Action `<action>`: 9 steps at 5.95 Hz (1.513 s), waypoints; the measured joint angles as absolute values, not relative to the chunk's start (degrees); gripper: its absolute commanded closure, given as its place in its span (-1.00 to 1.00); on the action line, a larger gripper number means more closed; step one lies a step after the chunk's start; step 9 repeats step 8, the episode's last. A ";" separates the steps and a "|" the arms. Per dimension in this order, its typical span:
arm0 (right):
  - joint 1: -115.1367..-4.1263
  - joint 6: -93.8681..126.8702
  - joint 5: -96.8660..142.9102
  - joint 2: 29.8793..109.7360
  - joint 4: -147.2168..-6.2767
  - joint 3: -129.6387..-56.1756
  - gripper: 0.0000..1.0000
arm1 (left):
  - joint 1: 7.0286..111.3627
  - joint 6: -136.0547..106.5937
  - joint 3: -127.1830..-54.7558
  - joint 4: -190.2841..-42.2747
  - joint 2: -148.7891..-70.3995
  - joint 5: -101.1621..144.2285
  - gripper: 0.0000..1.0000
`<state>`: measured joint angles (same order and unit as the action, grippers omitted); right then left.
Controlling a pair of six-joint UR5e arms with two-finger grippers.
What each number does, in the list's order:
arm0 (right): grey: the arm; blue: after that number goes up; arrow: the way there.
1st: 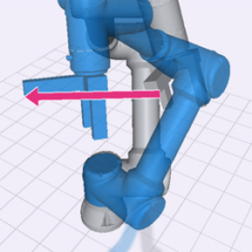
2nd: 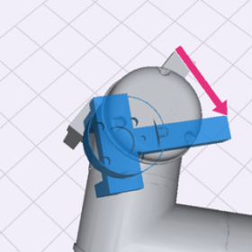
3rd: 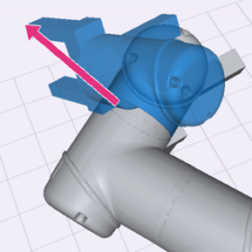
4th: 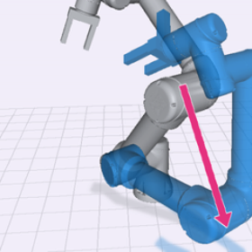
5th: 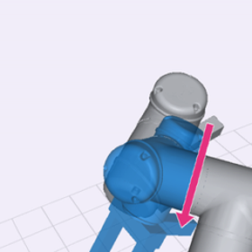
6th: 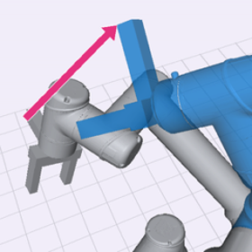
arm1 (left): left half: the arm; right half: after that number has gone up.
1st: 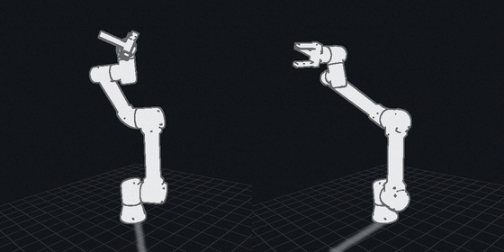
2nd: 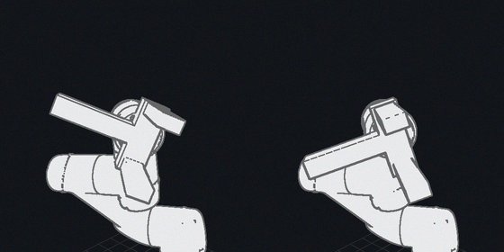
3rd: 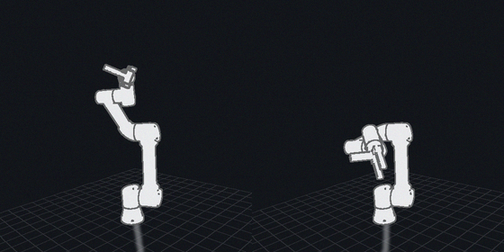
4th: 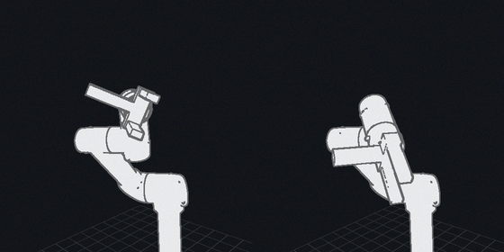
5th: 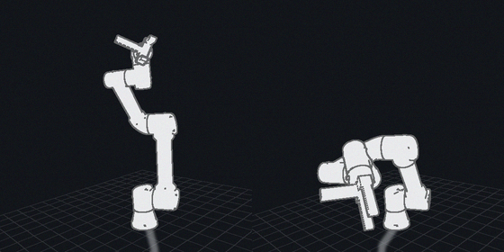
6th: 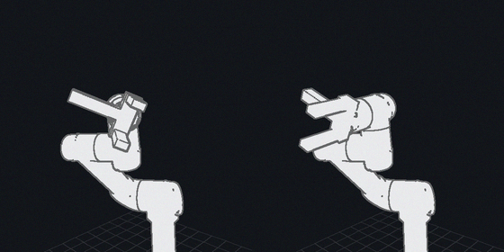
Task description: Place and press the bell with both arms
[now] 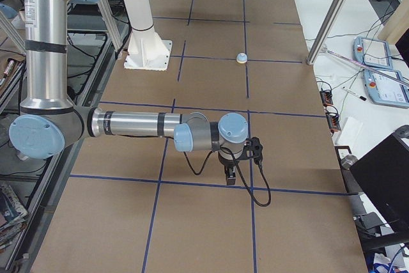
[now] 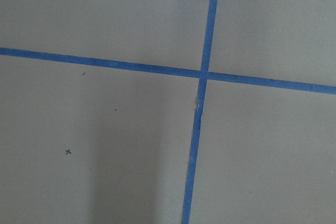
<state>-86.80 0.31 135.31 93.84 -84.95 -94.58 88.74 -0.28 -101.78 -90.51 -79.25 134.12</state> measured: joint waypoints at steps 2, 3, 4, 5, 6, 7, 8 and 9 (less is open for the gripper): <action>-86.65 0.48 132.48 93.71 -88.72 -96.75 -1.00 | 88.78 -0.40 -102.02 -89.97 -77.83 133.95 -1.00; -86.61 0.52 132.39 93.95 -88.88 -97.06 -1.00 | 88.77 -0.34 -102.53 -89.92 -76.89 133.83 -1.00; -86.58 0.53 132.42 94.08 -88.79 -97.09 -1.00 | 88.75 -0.29 -102.80 -89.89 -76.24 133.79 -1.00; -86.58 0.53 132.44 94.11 -88.72 -97.12 -1.00 | 88.71 -0.30 -102.94 -89.93 -75.96 133.78 -1.00; -86.58 0.53 132.45 94.16 -88.69 -97.12 -1.00 | 88.69 -0.33 -102.98 -90.04 -75.89 133.77 -1.00; -86.57 0.50 132.45 94.19 -88.66 -97.12 -1.00 | 88.68 -0.32 -103.04 -90.16 -75.86 133.77 -1.00; -86.57 0.46 132.45 94.21 -88.64 -97.12 -1.00 | 88.68 -0.28 -103.07 -90.23 -75.85 133.79 -1.00; -86.57 0.46 132.45 94.21 -88.64 -97.12 -1.00 | 88.68 -0.28 -103.07 -90.23 -75.85 133.79 -1.00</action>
